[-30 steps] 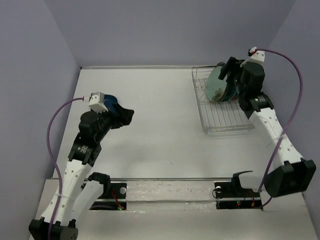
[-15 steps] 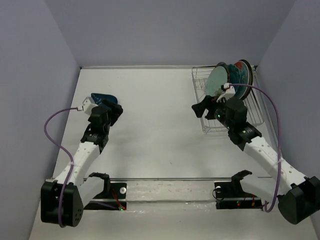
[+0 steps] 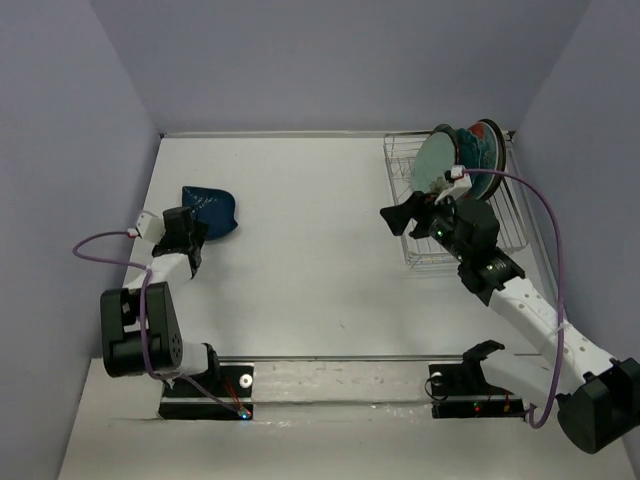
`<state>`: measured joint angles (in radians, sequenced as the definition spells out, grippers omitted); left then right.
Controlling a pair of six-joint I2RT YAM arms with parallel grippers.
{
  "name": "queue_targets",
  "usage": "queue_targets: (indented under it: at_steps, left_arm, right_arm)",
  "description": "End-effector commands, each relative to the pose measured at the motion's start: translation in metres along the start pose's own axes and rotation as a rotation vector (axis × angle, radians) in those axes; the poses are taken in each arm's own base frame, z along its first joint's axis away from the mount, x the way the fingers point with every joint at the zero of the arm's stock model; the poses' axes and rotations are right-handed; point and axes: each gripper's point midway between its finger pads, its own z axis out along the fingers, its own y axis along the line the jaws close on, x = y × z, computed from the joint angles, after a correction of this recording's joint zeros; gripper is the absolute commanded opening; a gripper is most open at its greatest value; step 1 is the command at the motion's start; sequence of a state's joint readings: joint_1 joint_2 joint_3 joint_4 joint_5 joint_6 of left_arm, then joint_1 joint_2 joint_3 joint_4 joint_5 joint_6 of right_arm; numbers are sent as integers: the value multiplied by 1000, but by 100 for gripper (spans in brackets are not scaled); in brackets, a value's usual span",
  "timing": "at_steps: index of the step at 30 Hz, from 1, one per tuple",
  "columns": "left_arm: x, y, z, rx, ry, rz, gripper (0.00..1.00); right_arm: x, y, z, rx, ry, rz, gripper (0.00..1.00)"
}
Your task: Load the plates into the dish rack
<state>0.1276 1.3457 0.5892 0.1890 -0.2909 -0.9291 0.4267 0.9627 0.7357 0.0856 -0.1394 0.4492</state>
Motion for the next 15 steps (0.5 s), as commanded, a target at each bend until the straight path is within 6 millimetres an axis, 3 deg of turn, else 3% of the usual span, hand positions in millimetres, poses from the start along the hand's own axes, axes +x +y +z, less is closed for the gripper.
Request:
queue_targets:
  at_steps: [1,4,5,7,8,10,15]
  left_arm:
    - [-10,-15,30,9,-14,38,72]
    - [-4,-22,50,6,32,68,63]
    - [-2,-22,54,6,42,73,53]
    - [5,-19,62,-1,63,87,41]
    - [7,-18,63,4,65,85,26]
    - [10,-20,62,21,71,79,10]
    - [13,-38,43,149,87,53,6]
  right_arm:
    - [-3,14,2,-72,-22,1,83]
    - [-1,14,3,-75,-19,3,83]
    - [0,13,3,-73,-15,4,83]
    - [1,12,4,-72,-12,3,83]
    - [2,12,5,-71,-9,3,83]
    - [4,11,7,-68,-2,3,83]
    - [9,24,11,-141,48,20,84]
